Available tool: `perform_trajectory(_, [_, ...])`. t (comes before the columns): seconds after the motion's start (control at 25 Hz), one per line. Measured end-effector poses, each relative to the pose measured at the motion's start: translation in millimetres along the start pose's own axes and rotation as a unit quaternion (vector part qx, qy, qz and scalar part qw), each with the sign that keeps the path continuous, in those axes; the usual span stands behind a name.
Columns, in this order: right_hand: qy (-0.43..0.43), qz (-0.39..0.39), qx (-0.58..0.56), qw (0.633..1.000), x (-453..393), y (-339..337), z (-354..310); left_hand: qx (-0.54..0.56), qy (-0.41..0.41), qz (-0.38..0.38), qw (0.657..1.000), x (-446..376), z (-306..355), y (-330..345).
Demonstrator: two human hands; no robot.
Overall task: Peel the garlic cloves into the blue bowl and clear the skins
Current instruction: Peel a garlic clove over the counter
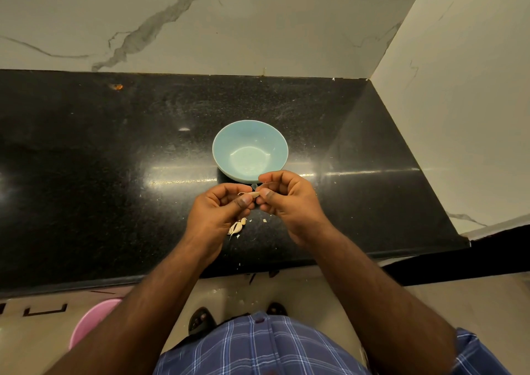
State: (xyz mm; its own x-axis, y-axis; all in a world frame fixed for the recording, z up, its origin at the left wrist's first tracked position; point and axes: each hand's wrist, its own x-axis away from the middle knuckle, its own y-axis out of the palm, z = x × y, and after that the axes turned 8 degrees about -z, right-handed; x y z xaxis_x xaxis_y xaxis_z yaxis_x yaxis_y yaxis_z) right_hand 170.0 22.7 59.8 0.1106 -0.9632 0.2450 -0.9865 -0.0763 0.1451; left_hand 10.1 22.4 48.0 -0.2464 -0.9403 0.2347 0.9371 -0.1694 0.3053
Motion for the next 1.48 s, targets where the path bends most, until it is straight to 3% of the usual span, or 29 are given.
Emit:
perform_trajectory(0.6, [0.093, -0.046, -0.079, 0.991, -4, -4, -9, 0.045, -0.034, -0.037, 0.998, -4, 1, -5])
perform_trajectory(0.92, [0.022, -0.063, 0.035, 0.997, -6, -11, -11, 0.054, -0.054, -0.047, 0.996, -10, 1, -9])
perform_trajectory(1.16, [0.006, -0.063, 0.028, 0.998, -6, -9, -7, 0.132, -0.101, -0.066, 0.984, -11, 1, -10])
perform_trajectory(1.48, [-0.037, 0.016, 0.165, 0.985, -11, -19, 2, 0.178, -0.137, -0.079, 0.971, -15, -1, -8])
